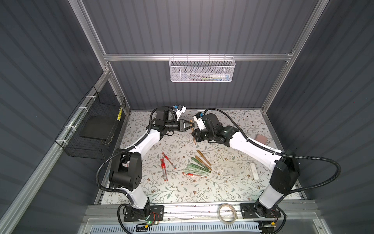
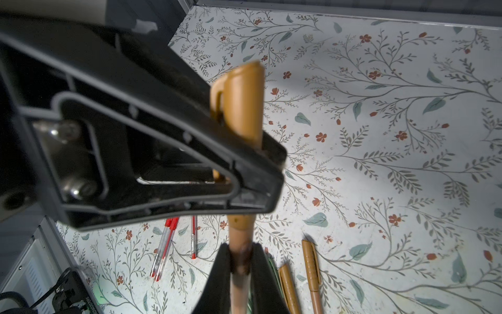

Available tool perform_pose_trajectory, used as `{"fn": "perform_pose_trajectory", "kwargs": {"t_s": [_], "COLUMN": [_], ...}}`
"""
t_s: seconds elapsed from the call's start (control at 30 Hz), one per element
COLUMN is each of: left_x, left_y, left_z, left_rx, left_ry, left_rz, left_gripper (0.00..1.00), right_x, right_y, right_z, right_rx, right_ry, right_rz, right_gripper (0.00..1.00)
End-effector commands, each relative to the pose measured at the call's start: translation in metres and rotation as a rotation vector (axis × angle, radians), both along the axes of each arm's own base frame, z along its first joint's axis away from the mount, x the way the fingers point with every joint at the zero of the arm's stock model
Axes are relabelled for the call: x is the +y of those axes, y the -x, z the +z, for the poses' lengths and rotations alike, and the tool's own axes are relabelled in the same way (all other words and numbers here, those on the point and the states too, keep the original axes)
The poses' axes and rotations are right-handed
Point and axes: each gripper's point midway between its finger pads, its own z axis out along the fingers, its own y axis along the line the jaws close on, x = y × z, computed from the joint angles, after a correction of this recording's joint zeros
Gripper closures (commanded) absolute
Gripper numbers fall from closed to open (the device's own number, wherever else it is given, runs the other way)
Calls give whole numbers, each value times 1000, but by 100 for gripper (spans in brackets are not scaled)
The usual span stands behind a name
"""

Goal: Remove pen caps from pens
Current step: Open the pen cap on the pen.

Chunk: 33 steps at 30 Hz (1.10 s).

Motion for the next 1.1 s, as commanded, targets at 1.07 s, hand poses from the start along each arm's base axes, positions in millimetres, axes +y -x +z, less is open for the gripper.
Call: {"fn": "perform_pose_trajectory", "kwargs": {"t_s": [1.07], "left_x": [6], "left_y": [-12], "left_z": [14], "left_rx": [49], "left_ry": [52], "left_rz": [70], "left_gripper": [100], "right_x": [7], "right_y": [-2], "right_z": [-2], "right_rx": [3], "right_ry": [-14], "right_rz": [7], "right_gripper": [100]}}
